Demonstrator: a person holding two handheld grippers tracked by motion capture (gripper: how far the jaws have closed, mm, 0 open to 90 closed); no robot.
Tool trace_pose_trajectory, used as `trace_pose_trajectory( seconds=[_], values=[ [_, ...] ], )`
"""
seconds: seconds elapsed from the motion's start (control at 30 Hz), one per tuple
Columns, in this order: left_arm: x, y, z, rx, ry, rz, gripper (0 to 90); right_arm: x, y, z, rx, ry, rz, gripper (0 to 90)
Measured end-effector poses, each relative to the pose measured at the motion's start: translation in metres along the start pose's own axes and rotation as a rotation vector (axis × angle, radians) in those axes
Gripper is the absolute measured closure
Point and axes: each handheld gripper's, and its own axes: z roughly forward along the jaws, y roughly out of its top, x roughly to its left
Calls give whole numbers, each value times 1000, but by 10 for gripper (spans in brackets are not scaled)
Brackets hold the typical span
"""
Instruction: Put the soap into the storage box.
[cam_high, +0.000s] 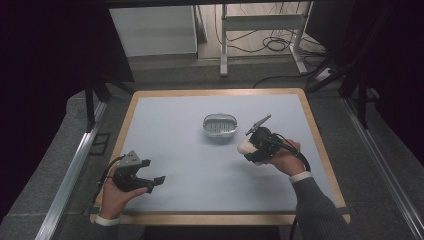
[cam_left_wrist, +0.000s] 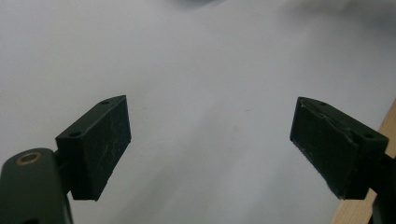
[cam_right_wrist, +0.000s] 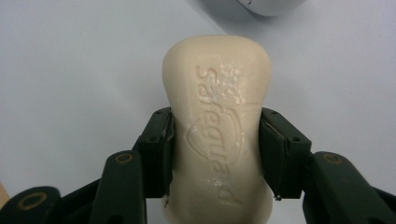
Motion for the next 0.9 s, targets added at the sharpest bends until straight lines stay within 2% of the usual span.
trace_pose_trajectory(
  seconds=[0.27, 0.5, 0.83, 0.9],
  values=[
    [0, 0, 0, 1, 0, 0, 129, -3, 5, -1, -2, -3, -4, 493],
    [0, 0, 1, 2, -1, 0, 129, -3, 10, -3, -11, -10, -28, 493],
    [0, 0, 1, 4, -2, 0, 129, -6, 16, -4, -14, -5, -29, 493],
    [0, 0, 1, 5, -3, 0, 129, -7, 17, -4, -25, -6, -45, 493]
  ],
)
